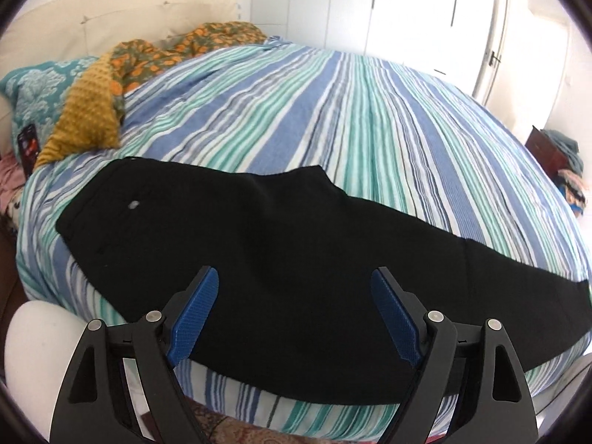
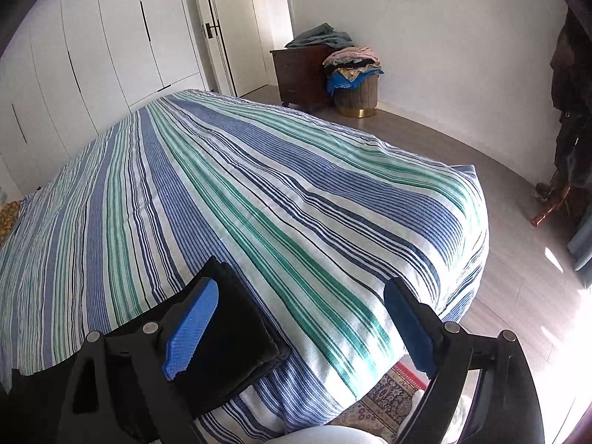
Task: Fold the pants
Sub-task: 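Open both grippers and lift them off the folded trousers, then grasp the hem end of the black trousers with the right gripper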
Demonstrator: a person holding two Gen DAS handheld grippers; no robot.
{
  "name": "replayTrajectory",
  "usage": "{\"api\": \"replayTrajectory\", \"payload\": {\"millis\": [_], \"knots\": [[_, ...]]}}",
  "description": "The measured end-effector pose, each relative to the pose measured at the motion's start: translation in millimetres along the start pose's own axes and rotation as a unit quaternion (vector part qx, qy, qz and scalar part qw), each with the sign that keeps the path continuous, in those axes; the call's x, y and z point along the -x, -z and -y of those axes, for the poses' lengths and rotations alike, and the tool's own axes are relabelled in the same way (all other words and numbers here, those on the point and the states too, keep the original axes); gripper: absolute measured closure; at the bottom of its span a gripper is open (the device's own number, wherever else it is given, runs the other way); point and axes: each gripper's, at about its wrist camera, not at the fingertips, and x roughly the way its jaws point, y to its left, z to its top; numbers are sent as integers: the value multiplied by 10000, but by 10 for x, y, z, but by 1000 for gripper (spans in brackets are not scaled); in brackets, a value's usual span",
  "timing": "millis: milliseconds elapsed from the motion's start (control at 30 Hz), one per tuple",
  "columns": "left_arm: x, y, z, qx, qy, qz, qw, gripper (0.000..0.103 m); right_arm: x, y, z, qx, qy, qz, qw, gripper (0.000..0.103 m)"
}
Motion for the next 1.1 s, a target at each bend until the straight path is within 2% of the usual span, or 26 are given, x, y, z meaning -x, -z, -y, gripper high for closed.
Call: {"api": "replayTrajectory", "payload": {"millis": [133,233,367,467,500,533,633,733,833,1000,1033,1100], "knots": [[-110,105,142,-397,-79,-231,9989,17,-166,15,80,-199,-426,-409,9981,12],[-94,144,143,-402,-38,-281,9988,17,-162,7,335,-903,-1331,-477,9858,12],[-115,151,107,-293,-80,-307,9991,17,-136,153,668,-2237,-2373,-773,9422,12],[-145,168,97,-264,-97,-373,9989,17,-242,301,617,-2638,-2997,-1390,9063,13],[-153,175,101,-277,-103,-390,9988,17,-267,338,555,-2674,-3122,-1572,8980,13],[-156,182,108,-292,-108,-399,9987,17,-282,362,492,-2666,-3146,-1714,8947,13],[-144,193,111,-317,-115,-387,9987,17,-360,373,385,-2627,-2926,-1891,8998,13],[-140,190,70,-237,-125,-388,9989,17,-531,350,351,-2578,-2429,-2058,9122,13],[-162,178,-8,-57,-155,-449,9989,17,-722,361,368,-2556,-2123,-2269,9155,13],[-205,178,-114,232,-155,-553,9981,17,-740,298,382,-2491,-2596,-1908,9133,13],[-204,181,-116,240,-155,-550,9981,17,-754,303,400,-2526,-2763,-1877,9081,13],[-201,191,-102,203,-173,-537,9982,17,-789,322,457,-2718,-3128,-1903,8900,13]]}}
